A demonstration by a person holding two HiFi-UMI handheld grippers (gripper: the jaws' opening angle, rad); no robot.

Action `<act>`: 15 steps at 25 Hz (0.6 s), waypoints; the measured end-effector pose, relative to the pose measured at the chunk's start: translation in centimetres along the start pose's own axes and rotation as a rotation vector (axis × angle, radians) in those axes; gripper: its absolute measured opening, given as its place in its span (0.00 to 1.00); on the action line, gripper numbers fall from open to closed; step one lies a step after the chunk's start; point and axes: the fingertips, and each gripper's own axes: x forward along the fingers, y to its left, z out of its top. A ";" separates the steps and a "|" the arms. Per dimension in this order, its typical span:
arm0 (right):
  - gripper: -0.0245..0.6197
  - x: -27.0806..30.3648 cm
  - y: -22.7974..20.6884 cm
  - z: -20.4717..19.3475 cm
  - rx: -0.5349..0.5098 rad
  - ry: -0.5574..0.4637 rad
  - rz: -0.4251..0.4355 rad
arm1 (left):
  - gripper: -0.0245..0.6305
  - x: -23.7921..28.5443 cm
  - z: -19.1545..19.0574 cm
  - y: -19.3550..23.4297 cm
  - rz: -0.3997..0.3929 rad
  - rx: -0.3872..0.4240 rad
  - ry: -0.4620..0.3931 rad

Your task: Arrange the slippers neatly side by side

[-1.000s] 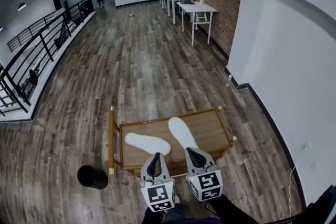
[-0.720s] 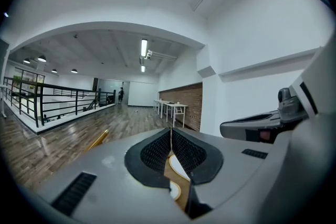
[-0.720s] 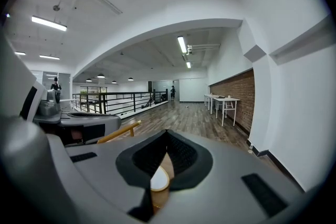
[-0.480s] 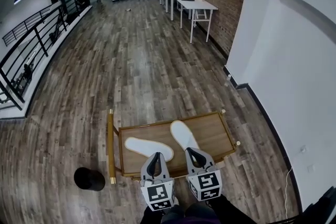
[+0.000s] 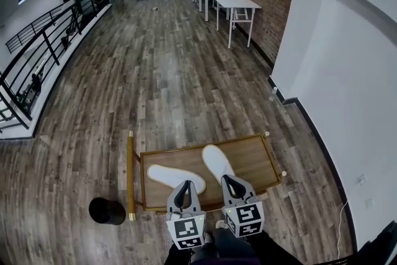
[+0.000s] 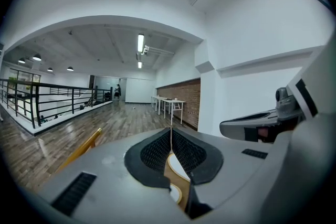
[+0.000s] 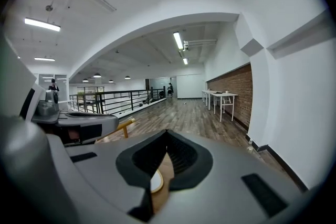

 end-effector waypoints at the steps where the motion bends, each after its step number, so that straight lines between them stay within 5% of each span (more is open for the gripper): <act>1: 0.04 0.4 -0.2 0.1 0.004 0.001 0.009 | 0.05 0.3 0.0 0.0 0.004 0.004 0.005; 15: 0.04 5.1 -4.0 2.5 -0.038 -0.001 0.116 | 0.05 5.2 1.5 0.4 0.132 -0.024 0.001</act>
